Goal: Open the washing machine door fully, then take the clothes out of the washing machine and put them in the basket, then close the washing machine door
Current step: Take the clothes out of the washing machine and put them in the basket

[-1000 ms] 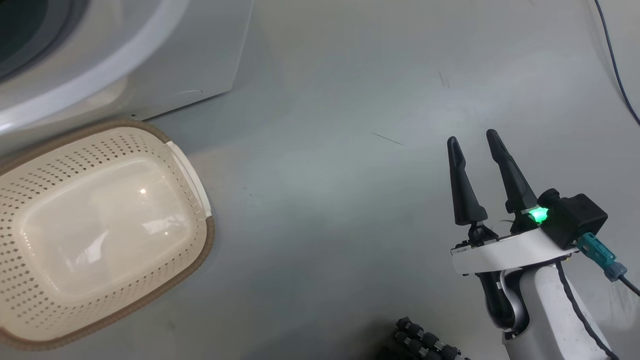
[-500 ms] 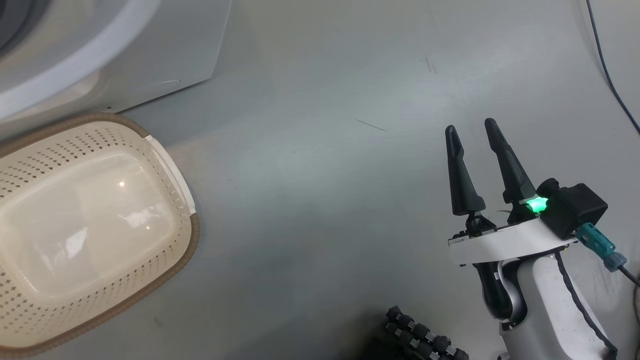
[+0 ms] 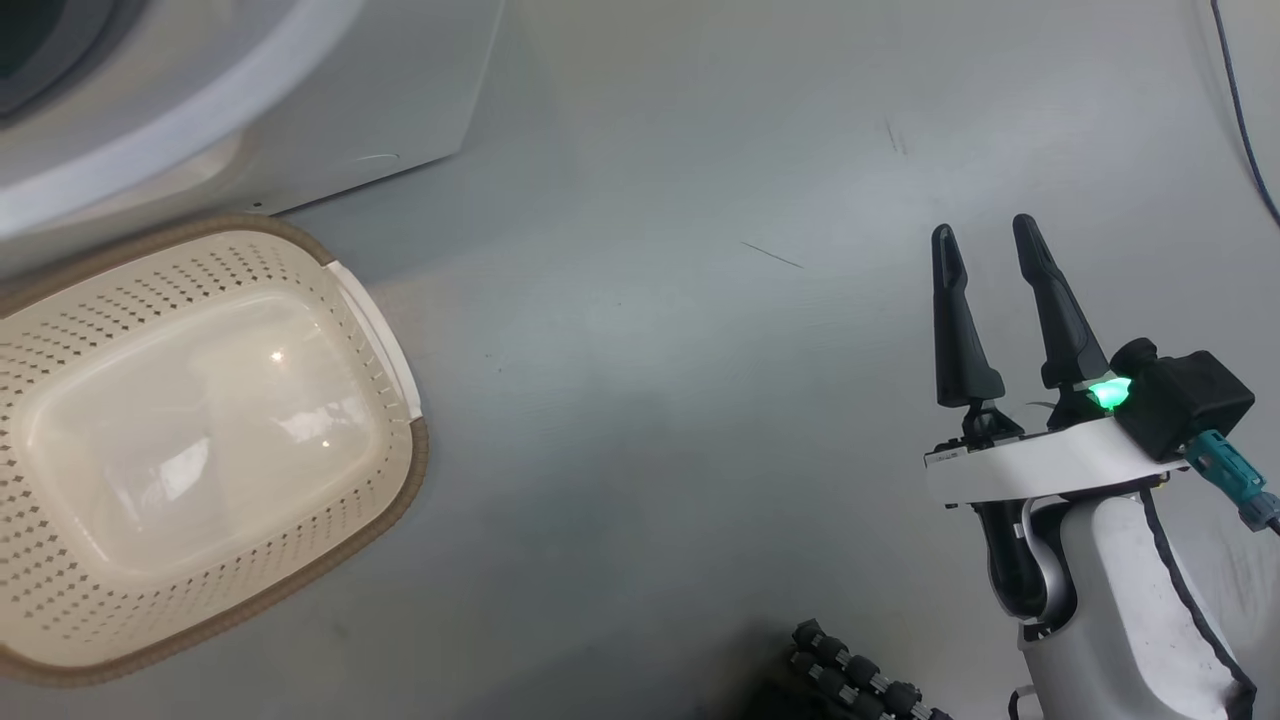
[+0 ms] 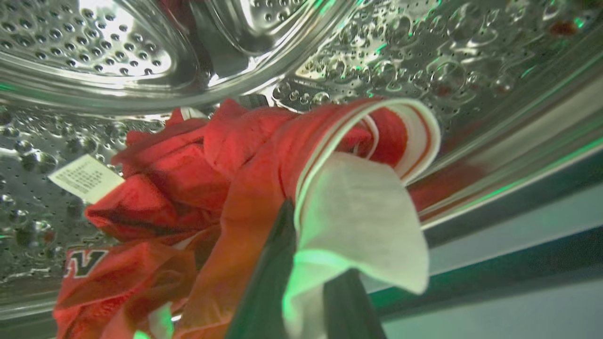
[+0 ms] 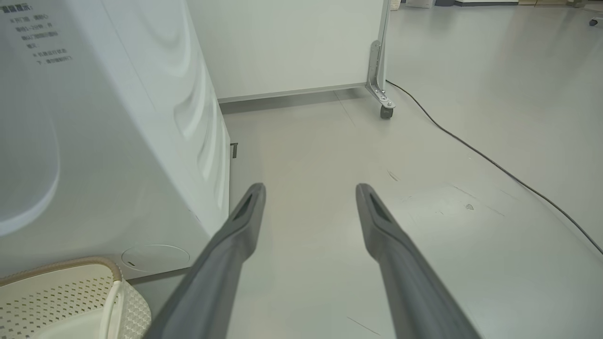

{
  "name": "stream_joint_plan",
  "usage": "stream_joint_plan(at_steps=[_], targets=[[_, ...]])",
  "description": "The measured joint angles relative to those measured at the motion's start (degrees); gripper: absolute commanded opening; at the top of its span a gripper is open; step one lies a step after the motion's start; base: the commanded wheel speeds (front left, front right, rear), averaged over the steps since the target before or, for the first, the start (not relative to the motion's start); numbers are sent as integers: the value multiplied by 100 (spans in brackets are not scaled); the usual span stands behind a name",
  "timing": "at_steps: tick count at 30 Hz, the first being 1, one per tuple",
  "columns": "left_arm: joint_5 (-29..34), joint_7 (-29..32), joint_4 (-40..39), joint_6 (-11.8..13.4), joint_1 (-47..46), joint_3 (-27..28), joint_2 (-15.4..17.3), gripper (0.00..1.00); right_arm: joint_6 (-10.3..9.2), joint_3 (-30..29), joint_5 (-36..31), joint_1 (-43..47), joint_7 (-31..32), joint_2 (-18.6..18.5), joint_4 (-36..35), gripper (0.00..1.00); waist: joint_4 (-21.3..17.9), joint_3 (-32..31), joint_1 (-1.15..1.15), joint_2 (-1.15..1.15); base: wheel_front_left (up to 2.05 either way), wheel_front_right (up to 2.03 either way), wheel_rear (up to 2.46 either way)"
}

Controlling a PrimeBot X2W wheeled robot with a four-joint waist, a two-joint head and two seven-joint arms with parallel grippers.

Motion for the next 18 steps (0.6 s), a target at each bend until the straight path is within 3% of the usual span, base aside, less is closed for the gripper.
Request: stream_joint_plan(at_steps=[11, 18], targets=[[-109, -1215, -459, 24, 153, 211, -258, 0, 9, -171, -235, -1, 0, 2, -2, 100, 343, -70, 0, 0, 0, 0, 0], [-153, -2129, -818, 82, 633, 264, -653, 0, 15, -402, -476, -1, 0, -4, -14, 100, 569, -148, 0, 0, 0, 0, 0]])
